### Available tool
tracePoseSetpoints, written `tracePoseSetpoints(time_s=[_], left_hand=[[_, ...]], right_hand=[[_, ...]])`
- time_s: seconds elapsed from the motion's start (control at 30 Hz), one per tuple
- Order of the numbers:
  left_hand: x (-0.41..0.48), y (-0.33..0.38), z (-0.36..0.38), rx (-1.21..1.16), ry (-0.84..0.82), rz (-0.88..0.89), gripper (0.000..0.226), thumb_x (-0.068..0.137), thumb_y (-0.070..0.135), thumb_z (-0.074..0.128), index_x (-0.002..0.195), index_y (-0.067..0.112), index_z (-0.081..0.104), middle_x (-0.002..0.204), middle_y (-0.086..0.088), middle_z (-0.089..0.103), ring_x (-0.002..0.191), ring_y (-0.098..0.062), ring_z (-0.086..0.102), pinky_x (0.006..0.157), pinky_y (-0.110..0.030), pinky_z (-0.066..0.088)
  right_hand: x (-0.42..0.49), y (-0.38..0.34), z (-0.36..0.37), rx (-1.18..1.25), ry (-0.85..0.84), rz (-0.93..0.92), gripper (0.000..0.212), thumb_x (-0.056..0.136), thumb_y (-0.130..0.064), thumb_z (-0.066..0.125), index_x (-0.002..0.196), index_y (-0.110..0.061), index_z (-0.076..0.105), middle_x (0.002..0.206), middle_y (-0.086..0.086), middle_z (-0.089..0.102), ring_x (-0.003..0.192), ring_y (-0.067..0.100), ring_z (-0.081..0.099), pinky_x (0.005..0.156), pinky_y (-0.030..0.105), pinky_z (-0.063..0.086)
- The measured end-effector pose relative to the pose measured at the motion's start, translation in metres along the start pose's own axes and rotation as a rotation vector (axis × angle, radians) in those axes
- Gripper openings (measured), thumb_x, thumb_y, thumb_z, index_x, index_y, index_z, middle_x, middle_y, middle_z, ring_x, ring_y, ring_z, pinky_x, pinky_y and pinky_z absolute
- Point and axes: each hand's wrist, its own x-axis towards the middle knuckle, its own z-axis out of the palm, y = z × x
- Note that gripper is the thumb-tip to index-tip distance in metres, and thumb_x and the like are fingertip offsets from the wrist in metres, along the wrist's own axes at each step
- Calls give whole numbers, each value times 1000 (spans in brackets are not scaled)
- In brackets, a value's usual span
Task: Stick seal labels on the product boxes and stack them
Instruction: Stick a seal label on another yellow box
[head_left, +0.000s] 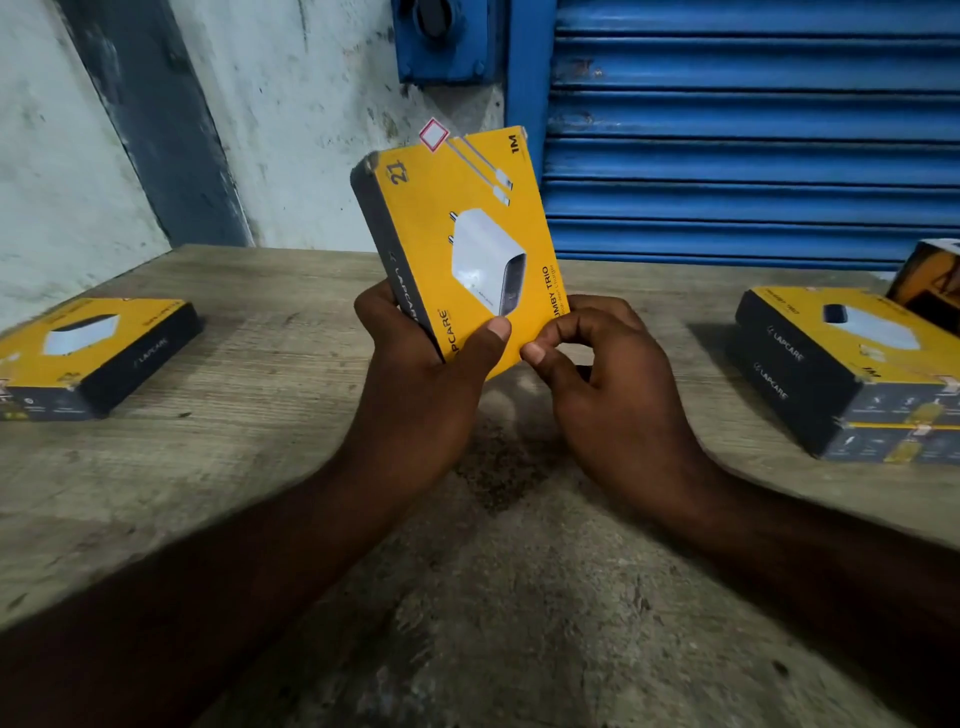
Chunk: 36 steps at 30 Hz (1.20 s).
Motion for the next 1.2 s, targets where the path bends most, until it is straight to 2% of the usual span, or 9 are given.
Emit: tracePoseSetpoints(time_s=[0.1, 0.23, 0.37, 0.5, 0.63, 0.73, 0.83, 0.93, 1.2], left_hand=[[4, -3, -1, -71, 13, -75, 61, 78, 35, 80, 117, 29, 33, 120, 7, 63, 107, -8, 66, 96, -40, 54], [6, -2, -1, -149, 33, -164, 80, 57, 54, 78, 120, 28, 36, 122, 0, 66, 110, -22, 68, 96, -52, 53], [8, 0, -1, -168, 25, -204, 88, 56, 53, 79, 126, 22, 35, 119, 2, 67, 107, -22, 70, 93, -50, 56], [8, 1, 0, -175, 21, -220, 74, 67, 40, 77, 124, 19, 35, 115, 1, 65, 104, -20, 70, 89, -47, 59], [7, -1, 0, -157, 10, -211, 55, 85, 23, 79, 118, 21, 35, 112, 2, 64, 102, -17, 70, 84, -41, 61], [5, 2, 0, -160, 0, -226, 49, 87, 21, 76, 116, 21, 37, 112, 1, 64, 97, -15, 71, 74, -32, 62], [5, 2, -1, -165, -8, -260, 51, 85, 24, 78, 118, 19, 40, 113, -1, 66, 97, -18, 72, 76, -36, 63], [6, 2, -1, -154, -22, -286, 55, 84, 26, 80, 122, 18, 41, 113, -1, 66, 96, -20, 73, 78, -42, 63], [8, 3, -1, -243, -39, -345, 52, 86, 22, 78, 122, 13, 42, 113, -4, 68, 89, -20, 75, 70, -37, 62]], right_hand=[[-1, 1, 2, -34, 14, -29, 3, 93, -17, 70, 93, -18, 67, 112, -2, 56, 107, 7, 53, 93, 37, 51], [-1, 2, 0, -39, 45, -139, 12, 91, -16, 69, 101, -16, 65, 114, 2, 55, 107, 8, 54, 88, 35, 53], [0, 1, -6, -90, 44, -198, 6, 91, -17, 72, 97, -19, 69, 127, 2, 54, 109, -5, 52, 91, 25, 49], [1, -2, -9, -208, 13, -278, 2, 93, -18, 68, 94, -18, 68, 136, 6, 52, 119, 23, 56, 95, 31, 43], [2, -3, -9, -409, -23, -328, 5, 91, -10, 65, 93, -15, 66, 138, 12, 52, 121, 31, 51, 90, 40, 47], [4, -3, -9, -507, -64, -378, 11, 84, -5, 64, 92, -14, 63, 135, 14, 53, 115, 34, 52, 81, 46, 51], [4, -3, -9, -551, -105, -416, 14, 80, -6, 56, 92, -10, 62, 128, 18, 54, 106, 37, 54, 74, 48, 52], [3, -2, -10, -519, -124, -417, 19, 74, -1, 54, 90, -10, 58, 119, 16, 55, 100, 34, 52, 73, 47, 50], [5, 2, -8, -344, -60, -399, 25, 73, -1, 39, 89, -13, 54, 105, 7, 53, 97, 26, 49, 77, 44, 45]])
